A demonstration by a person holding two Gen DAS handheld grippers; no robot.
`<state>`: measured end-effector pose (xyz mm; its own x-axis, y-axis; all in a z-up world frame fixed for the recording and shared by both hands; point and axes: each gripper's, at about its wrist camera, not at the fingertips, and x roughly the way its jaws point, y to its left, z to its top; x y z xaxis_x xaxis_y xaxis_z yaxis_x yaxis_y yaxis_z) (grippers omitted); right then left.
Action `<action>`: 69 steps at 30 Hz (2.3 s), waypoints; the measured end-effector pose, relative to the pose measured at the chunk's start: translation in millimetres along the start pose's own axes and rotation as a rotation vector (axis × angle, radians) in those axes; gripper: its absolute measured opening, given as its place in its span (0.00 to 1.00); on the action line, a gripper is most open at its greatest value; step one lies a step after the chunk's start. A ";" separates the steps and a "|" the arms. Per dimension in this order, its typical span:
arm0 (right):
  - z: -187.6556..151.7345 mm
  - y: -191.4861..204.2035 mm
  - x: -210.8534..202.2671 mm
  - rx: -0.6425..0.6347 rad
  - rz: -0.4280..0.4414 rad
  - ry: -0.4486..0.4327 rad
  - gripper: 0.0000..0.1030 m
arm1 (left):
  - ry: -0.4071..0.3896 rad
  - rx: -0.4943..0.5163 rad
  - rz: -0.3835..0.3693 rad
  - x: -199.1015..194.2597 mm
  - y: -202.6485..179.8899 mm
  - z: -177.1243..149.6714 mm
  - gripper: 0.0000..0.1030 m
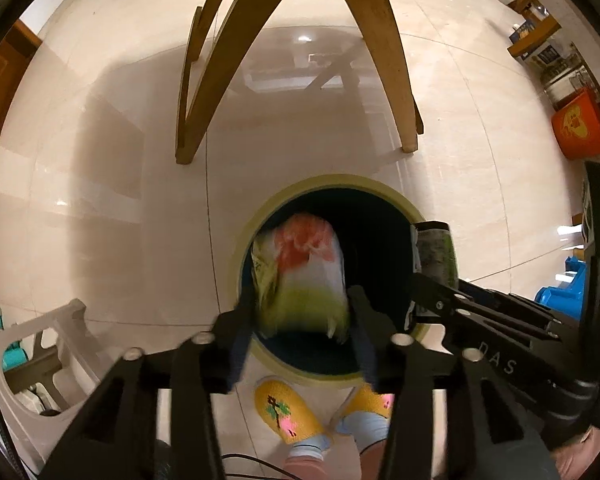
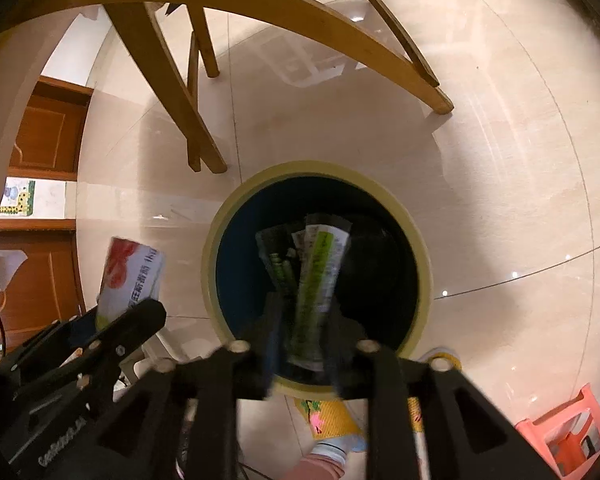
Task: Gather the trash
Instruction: 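Carry both items over the black bin and open both tools to drop them, then move both tools back over the table toward the remaining trash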
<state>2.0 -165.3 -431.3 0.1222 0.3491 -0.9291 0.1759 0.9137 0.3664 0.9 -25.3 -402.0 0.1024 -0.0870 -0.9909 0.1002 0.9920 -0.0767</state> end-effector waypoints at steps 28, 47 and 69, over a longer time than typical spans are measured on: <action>-17.3 8.8 -84.4 0.042 -0.025 -0.026 0.51 | -0.080 0.054 0.056 -122.3 19.6 -10.7 0.79; -67.0 83.8 -332.0 -0.005 -0.017 -0.270 0.51 | -0.272 0.125 -0.040 -352.8 28.0 -23.3 0.78; 55.5 153.5 -449.3 -0.237 -0.107 -0.534 0.51 | -0.404 -0.049 -0.185 -439.3 42.1 111.0 0.69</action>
<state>28.3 -193.4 45.2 0.6009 0.1558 -0.7840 -0.0013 0.9810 0.1939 70.1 44.5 42.3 0.4663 -0.2823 -0.8384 0.1067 0.9587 -0.2635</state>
